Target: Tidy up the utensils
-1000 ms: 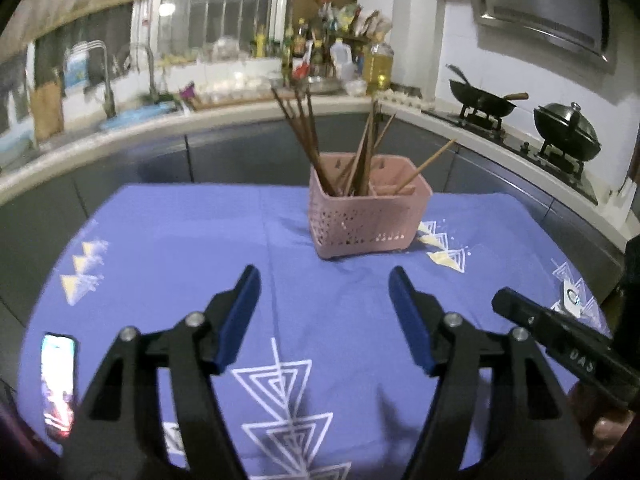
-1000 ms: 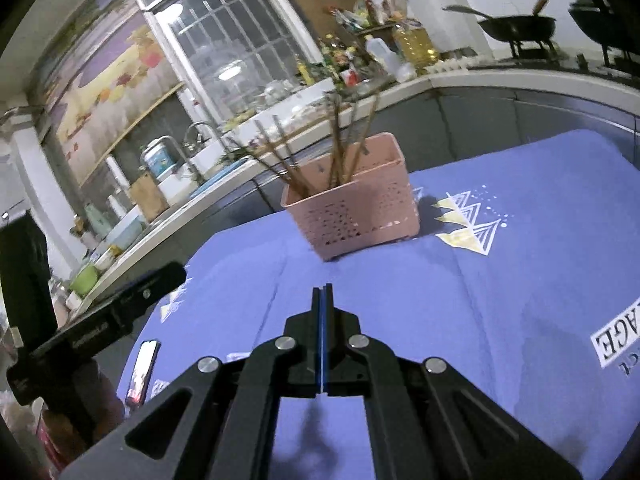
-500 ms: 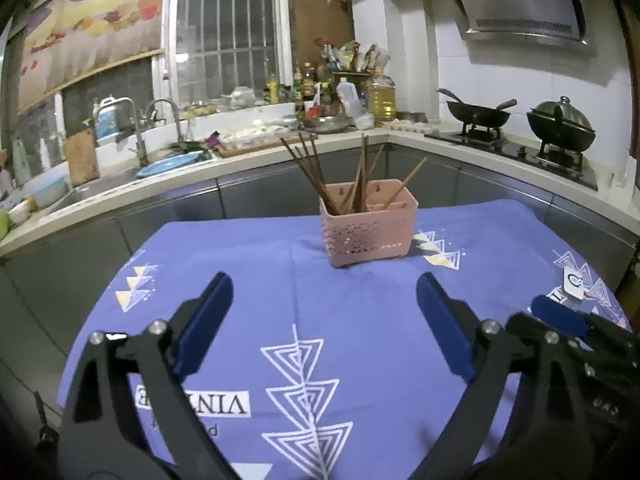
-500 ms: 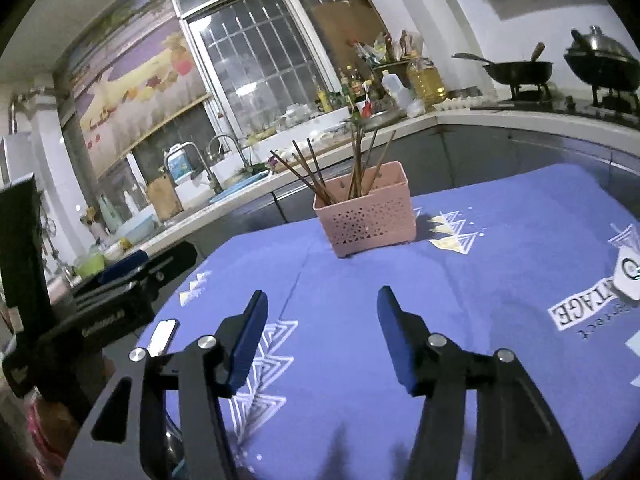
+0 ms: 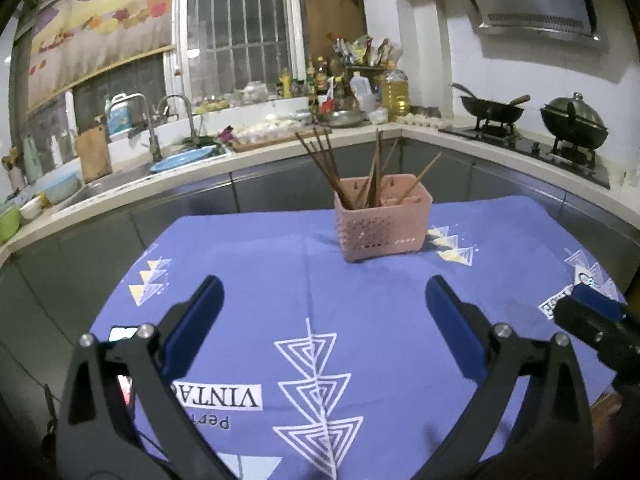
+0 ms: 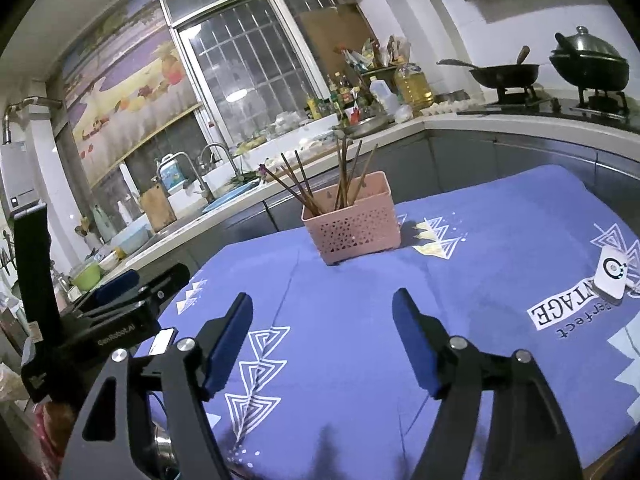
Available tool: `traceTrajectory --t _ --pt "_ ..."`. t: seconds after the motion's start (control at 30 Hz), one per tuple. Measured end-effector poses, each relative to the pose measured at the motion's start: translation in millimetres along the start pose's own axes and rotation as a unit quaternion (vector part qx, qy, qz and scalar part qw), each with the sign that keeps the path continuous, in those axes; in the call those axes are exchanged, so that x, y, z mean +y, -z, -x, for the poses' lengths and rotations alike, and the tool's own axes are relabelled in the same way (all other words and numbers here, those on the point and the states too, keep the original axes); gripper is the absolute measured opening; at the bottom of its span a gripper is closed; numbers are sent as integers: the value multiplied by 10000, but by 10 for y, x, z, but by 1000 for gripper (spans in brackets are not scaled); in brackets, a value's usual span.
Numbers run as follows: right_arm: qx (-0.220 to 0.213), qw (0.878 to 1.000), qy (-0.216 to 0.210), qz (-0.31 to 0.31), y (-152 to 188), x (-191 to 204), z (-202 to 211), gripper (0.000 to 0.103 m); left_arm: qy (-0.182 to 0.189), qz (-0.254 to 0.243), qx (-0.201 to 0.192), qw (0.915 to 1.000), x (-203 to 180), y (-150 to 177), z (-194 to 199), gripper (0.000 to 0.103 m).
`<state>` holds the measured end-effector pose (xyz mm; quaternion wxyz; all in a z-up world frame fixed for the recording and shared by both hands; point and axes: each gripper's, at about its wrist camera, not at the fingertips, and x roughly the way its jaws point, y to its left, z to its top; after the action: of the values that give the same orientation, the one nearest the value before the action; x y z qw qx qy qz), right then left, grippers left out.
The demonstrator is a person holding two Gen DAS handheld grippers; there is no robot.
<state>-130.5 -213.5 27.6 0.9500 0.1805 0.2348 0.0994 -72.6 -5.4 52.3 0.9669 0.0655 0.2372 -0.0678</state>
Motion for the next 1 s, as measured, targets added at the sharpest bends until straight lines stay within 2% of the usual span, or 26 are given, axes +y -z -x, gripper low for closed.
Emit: traceTrajectory --t 0.27,0.4,1.0 --pt "211 9997 -11 -95 26 -89 -154 73 -126 33 285 9995 26 54 -213 97" --pt "348 9993 -87 -142 34 -114 -260 73 -99 220 462 9986 90 72 -321 97" --pt "598 9981 -133 -108 -10 -153 -503 74 -227 242 750 9966 114 84 -544 97"
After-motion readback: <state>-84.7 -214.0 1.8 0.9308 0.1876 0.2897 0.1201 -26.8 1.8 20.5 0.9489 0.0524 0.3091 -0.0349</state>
